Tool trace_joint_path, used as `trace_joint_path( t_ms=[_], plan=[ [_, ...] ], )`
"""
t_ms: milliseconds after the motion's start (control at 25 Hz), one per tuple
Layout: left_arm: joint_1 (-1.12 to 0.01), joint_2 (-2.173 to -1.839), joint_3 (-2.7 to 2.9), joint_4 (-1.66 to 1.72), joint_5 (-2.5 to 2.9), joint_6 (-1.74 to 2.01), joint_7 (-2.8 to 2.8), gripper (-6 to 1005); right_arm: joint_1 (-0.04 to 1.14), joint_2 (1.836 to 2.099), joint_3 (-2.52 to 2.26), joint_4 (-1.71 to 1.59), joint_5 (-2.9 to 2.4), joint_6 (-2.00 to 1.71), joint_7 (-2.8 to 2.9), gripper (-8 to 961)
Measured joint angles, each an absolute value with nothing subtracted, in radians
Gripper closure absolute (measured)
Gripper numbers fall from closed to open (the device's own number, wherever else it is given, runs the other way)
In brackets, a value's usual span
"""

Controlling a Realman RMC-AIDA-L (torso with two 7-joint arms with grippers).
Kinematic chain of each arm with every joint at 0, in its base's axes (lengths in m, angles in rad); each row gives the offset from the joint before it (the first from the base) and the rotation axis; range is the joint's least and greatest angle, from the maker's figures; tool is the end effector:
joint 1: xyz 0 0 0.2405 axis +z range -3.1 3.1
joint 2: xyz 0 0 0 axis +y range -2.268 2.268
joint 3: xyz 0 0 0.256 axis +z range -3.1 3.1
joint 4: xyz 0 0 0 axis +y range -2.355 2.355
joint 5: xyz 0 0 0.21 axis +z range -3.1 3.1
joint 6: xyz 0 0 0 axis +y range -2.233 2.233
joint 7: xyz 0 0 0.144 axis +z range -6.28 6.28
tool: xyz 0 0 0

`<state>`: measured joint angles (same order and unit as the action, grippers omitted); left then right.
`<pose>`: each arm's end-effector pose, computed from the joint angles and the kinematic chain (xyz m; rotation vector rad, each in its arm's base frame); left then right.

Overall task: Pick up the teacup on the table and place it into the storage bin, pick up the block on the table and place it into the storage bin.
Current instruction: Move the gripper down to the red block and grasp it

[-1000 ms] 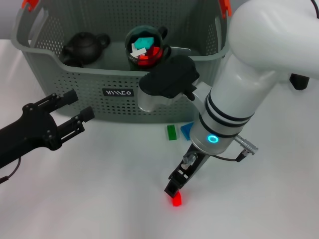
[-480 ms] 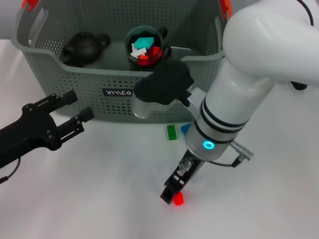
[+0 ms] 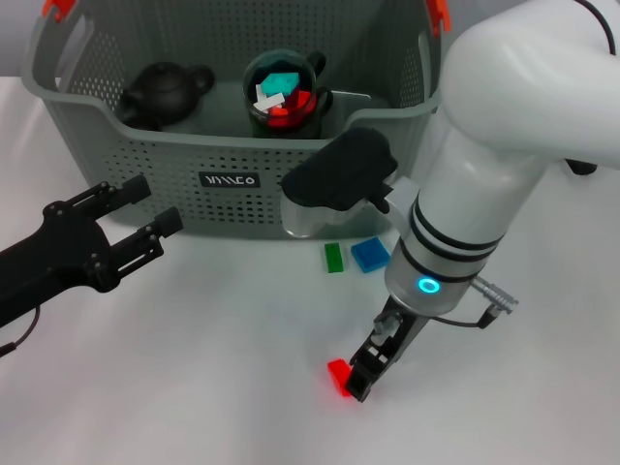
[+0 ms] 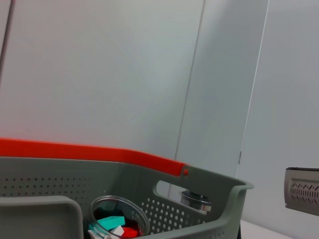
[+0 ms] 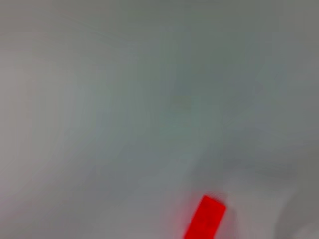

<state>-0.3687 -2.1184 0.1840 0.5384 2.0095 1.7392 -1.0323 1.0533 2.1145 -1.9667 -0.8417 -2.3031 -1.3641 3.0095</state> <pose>-0.3165 0.2663 0.0245 -2.2821 -0.5693 -1.0083 0.1117 0.3307 -0.1318 -2.6618 0.9896 -0.9030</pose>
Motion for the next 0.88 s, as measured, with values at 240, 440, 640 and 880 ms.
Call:
trace_joint_path(
  t_ms=[240, 440, 640, 880],
  plan=[
    [-0.367, -2.119, 0.184, 0.537, 2.009, 1.739, -1.032, 372, 1.050, 2.112, -1.926, -0.844, -2.355, -1.367, 3.010, 252],
    [-0.368, -2.120, 0.184, 0.537, 2.009, 1.739, -1.032, 372, 1.047, 2.111, -1.908, -0.868, -2.382, -1.402, 3.009, 251],
    [-0.368, -2.120, 0.184, 0.537, 2.009, 1.736, -1.032, 372, 1.029, 2.111, -1.923, -0.943, -2.386, -1.426, 3.007, 251],
    [-0.378, -2.116, 0.185, 0.528, 2.011, 1.731, -1.032, 372, 1.023, 2.116, -1.960, -0.979, -2.384, -1.375, 3.000, 252]
  ],
)
